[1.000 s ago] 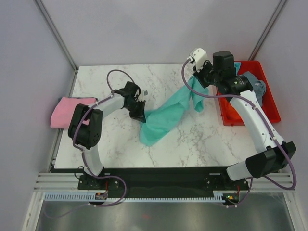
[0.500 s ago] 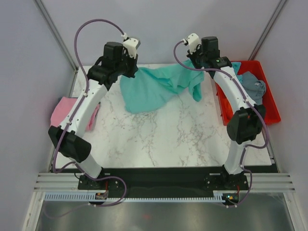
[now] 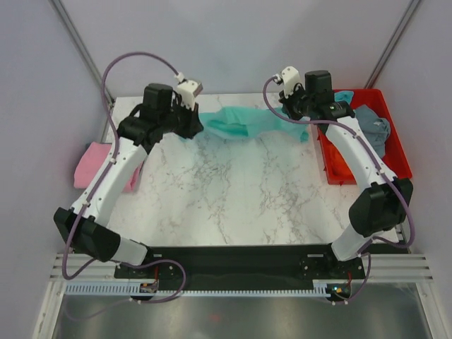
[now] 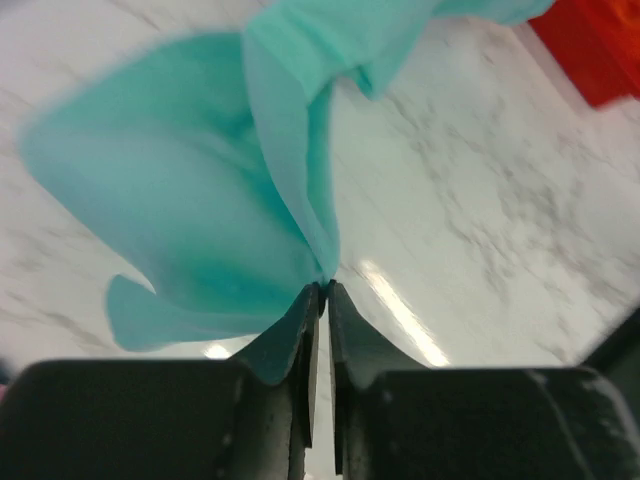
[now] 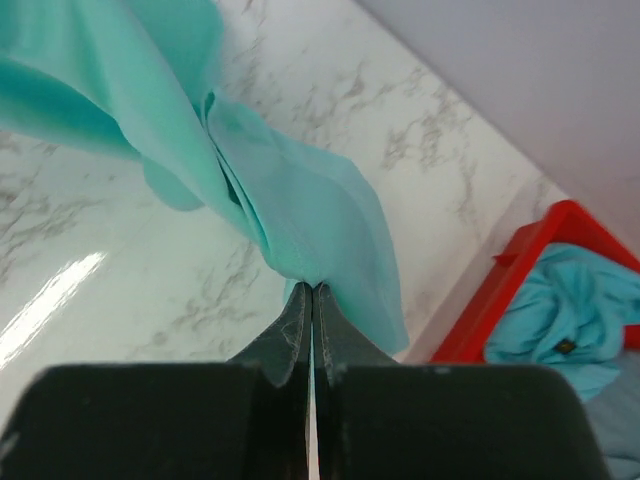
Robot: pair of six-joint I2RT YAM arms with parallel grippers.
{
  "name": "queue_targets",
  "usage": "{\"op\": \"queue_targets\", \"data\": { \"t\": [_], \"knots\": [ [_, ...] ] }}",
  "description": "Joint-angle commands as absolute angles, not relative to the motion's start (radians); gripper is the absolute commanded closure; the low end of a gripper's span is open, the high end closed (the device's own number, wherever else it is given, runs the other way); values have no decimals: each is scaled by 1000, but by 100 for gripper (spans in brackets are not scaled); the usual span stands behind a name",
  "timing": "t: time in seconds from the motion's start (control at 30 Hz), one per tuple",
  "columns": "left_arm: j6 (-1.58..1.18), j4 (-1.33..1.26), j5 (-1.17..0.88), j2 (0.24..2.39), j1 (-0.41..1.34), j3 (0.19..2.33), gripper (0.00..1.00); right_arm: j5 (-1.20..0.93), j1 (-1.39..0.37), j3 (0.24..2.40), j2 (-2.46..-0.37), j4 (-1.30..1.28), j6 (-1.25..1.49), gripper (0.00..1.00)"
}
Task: Fold and stack the t-shirts
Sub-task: Flatten the tshirt out
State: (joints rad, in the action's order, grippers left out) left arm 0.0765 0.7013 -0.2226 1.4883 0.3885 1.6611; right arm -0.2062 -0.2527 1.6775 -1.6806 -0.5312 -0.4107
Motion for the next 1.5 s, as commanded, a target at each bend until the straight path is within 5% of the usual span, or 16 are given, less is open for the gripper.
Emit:
{"op": "queue_targets", "data": {
  "t": [0.0, 0.07, 0.1, 0.17, 0.27, 0.4, 0.57, 0.8, 1.2, 1.47],
  "knots": [
    [-159, 779, -550, 1379, 394, 1339, 82, -340, -274, 1534, -1677, -620, -374, 100],
    [-160, 779, -551, 1350, 394, 1246, 82, -371, -288, 1496, -1686, -676, -368, 100],
    [-240, 772, -572, 1341, 394, 1209, 50, -403, -291, 1462, -1687, -692, -370, 100],
    [-253, 758, -542, 1350, 391, 1222, 25, -417, -296, 1433, -1687, -728, -371, 97],
    [-213, 739, -476, 1432, 380, 1314, 18, -430, -296, 1399, -1686, -753, -376, 79],
    [-123, 703, -320, 1598, 368, 1484, 18, -422, -296, 1399, -1678, -742, -365, 78],
    [-74, 742, -236, 1842, 330, 1689, 23, -361, -296, 1417, -1687, -713, -371, 92],
    [-15, 698, -33, 2141, 311, 2050, 23, -341, -287, 1471, -1658, -718, -367, 71],
    [138, 516, 182, 2474, 273, 2347, 22, -348, -285, 1445, -1670, -710, -345, 69],
    [170, 449, 143, 2585, 239, 2408, 25, -348, -282, 1457, -1717, -706, -336, 68]
  ]
}}
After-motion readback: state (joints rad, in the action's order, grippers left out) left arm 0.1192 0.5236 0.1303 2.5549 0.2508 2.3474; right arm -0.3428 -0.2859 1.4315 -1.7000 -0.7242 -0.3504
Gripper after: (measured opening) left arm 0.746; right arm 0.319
